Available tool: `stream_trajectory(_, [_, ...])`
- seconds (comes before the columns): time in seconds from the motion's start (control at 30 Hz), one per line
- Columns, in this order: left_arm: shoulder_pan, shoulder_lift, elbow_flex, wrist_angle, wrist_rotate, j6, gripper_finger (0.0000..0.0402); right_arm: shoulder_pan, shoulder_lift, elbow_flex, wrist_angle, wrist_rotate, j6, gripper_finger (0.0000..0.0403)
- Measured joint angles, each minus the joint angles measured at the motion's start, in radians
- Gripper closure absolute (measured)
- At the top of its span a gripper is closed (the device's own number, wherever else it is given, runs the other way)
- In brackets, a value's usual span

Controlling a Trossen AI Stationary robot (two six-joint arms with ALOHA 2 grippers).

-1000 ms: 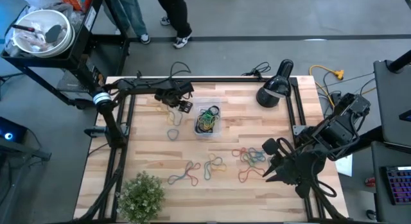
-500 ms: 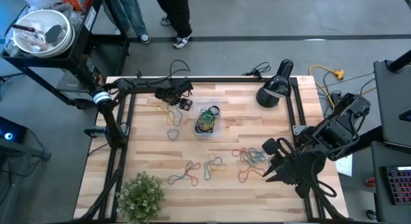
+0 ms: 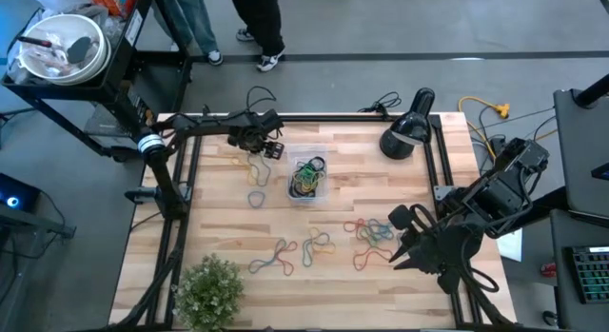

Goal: Pick and place rubber bands into bin
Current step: Put the green rubber band into the transparent bin

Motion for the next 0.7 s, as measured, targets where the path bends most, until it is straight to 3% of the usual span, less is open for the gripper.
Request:
stream_trajectory(0.37, [0.037,0.000,0.000,-0.001,0.108,-0.048,0.0162,0.000,0.000,0.000,0.002,0.000,0.000,0.0335])
stream_trajectory(0.7, [0.067,0.000,0.000,-0.002,0.120,-0.072,0.0162,0.000,0.000,-0.001,0.003,0.000,0.000,0.0335])
